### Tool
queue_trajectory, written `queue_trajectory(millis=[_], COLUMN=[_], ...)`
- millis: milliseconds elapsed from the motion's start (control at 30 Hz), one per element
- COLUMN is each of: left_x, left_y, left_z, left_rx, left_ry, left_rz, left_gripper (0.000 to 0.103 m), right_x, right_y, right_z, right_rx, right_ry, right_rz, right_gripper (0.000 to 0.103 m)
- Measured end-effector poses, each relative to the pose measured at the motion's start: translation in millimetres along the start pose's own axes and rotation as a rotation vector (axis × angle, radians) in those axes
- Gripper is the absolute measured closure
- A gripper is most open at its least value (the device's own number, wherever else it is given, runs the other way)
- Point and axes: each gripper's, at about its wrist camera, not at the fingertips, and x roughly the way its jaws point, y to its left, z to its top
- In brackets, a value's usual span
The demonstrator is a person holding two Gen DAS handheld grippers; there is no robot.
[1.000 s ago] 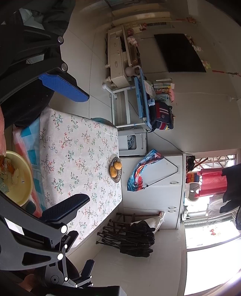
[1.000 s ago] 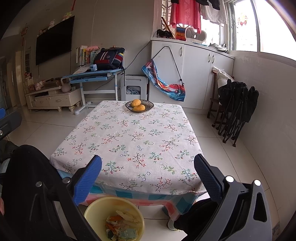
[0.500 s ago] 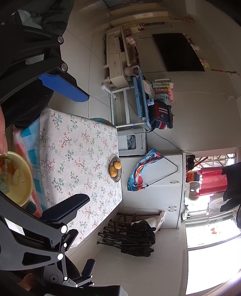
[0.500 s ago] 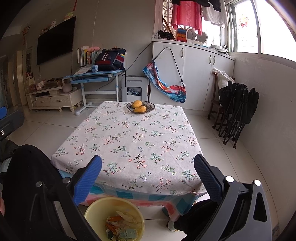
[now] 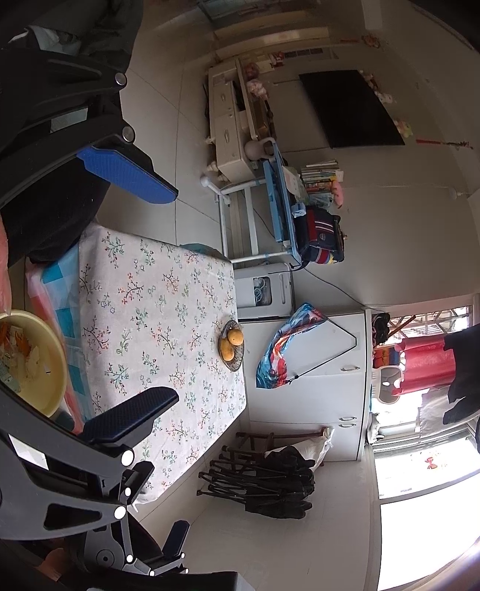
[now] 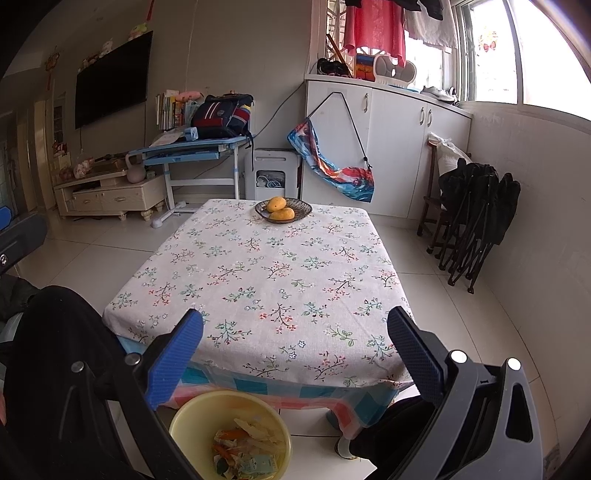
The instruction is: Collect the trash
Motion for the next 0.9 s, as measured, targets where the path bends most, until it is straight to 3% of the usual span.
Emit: queue_trajectory(millis=[900], left_x=[8.1], left_y=[3.0], left_z=[-7.2], left_rx=[-0.017], left_ry=[0.019], left_rz=[-0.015], left_gripper=[0.007], right_x=[0.1], right_y=[-0.2], right_z=[-0.9], right_rx=[-0.014], right_ry=[-0.003], right_rz=[-0.012], right_gripper=[0.007])
